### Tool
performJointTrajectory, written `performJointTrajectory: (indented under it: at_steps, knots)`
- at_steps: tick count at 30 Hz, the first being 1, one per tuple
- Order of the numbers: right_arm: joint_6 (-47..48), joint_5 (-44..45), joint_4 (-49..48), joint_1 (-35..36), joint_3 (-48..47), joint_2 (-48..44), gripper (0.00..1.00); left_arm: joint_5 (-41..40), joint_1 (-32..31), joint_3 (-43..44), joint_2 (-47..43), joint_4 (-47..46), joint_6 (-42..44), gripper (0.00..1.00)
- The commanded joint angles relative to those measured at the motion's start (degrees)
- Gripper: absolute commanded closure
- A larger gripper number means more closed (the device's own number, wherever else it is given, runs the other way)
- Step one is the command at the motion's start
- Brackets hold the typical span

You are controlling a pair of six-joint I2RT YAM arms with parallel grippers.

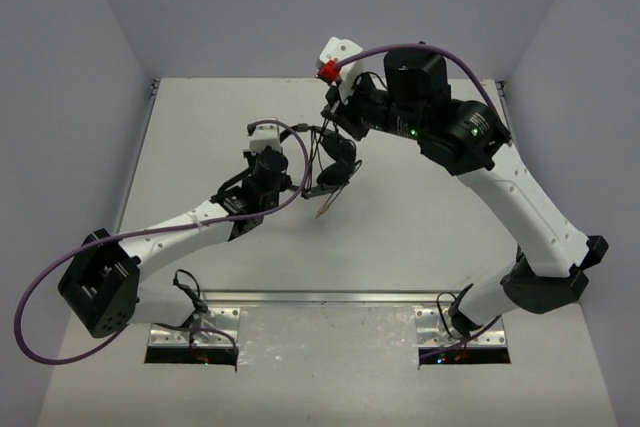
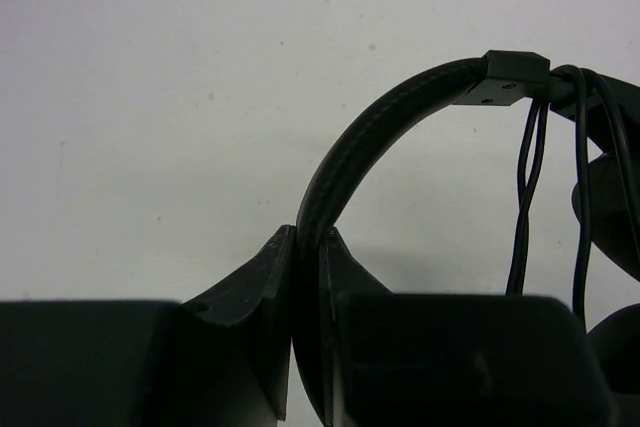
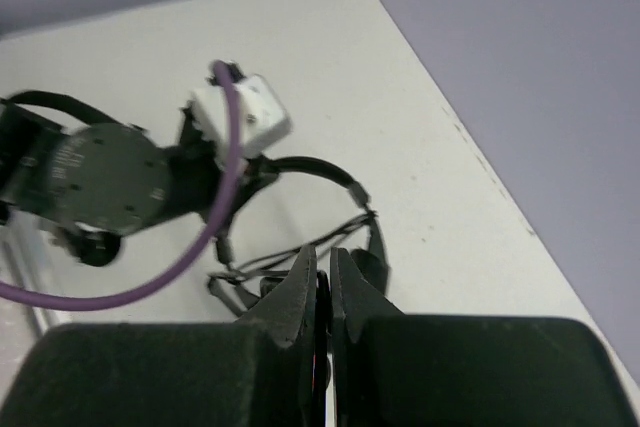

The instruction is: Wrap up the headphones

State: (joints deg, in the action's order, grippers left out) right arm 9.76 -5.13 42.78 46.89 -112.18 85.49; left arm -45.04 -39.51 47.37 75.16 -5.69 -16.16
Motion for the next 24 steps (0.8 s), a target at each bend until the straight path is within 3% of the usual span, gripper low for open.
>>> performJointTrajectory:
  at_steps: [1,7,12,16,19,24]
  knots:
    - [8.8,6.8,-1.5,-1.5,-0.4,0.1,0.99,5.4,-0.1,-5.3,-5.0,-11.6,4.3,0.99]
    - [19.6,24.4,-9.7,-3.4,4.9,1.2,0.99,8.6,-3.9,-9.9,-10.0,-13.6,9.6,1.00]
    - [30.8,33.1,-21.0,-7.4,8.6,3.7,0.99,13.7,-5.5,-12.5,-14.8,-11.4,9.0,1.00]
    - [30.3,29.1,-22.0,-13.7,6.9,4.5,0.99,12.1,-7.9,-11.3,-16.4,-4.0,6.8,0.99]
    - [27.7,25.4,-19.3,-13.8,4.7,5.6,0.99,14.3,-10.5,-9.8,-14.9,-0.5,5.8,1.00]
    - [21.1,9.2,-18.4,-13.9,10.0,4.1,0.99,27.2,-10.9,-5.1,-11.7,4.4,4.2,1.00]
